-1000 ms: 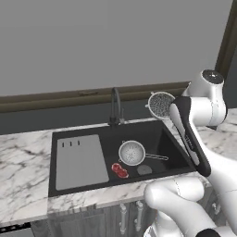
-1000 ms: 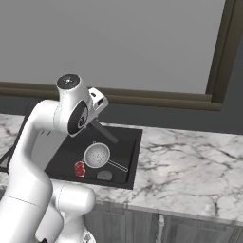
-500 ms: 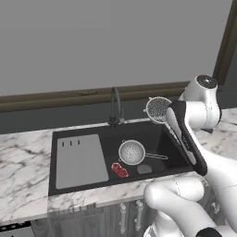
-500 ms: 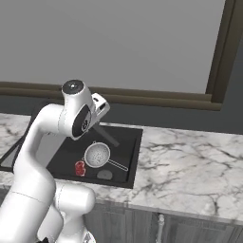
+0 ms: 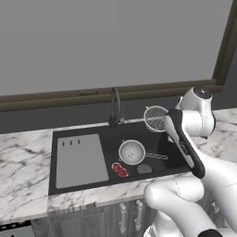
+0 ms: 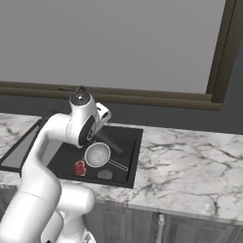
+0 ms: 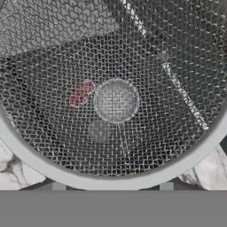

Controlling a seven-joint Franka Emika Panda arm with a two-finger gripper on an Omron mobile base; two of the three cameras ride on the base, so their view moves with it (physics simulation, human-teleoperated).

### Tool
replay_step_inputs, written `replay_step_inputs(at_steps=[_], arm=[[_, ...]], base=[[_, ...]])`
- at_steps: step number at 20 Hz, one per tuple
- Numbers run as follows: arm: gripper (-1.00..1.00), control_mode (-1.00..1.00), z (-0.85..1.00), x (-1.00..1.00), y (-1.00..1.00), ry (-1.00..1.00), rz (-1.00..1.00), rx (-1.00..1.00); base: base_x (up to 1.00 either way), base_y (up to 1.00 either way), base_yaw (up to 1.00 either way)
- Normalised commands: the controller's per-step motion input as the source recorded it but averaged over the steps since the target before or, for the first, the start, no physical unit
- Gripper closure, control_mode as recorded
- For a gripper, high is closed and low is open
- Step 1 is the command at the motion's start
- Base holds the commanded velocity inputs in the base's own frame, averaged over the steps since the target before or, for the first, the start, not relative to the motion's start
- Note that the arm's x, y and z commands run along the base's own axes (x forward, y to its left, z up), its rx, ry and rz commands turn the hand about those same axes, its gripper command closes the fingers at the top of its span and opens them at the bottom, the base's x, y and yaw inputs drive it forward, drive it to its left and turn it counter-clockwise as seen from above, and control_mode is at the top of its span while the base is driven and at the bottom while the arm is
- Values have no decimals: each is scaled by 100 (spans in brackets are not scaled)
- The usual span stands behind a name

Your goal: Pick the strainer and strainer and place them in the sink. Then turn on the water.

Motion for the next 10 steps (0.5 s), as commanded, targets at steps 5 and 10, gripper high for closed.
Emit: replay_step_inputs(at_steps=[5,10], arm=[[100,-100,-46,8,8,2,4,0],[100,-100,-44,31,23,9,3,0]], base=[[0,0,0],[0,0,0]])
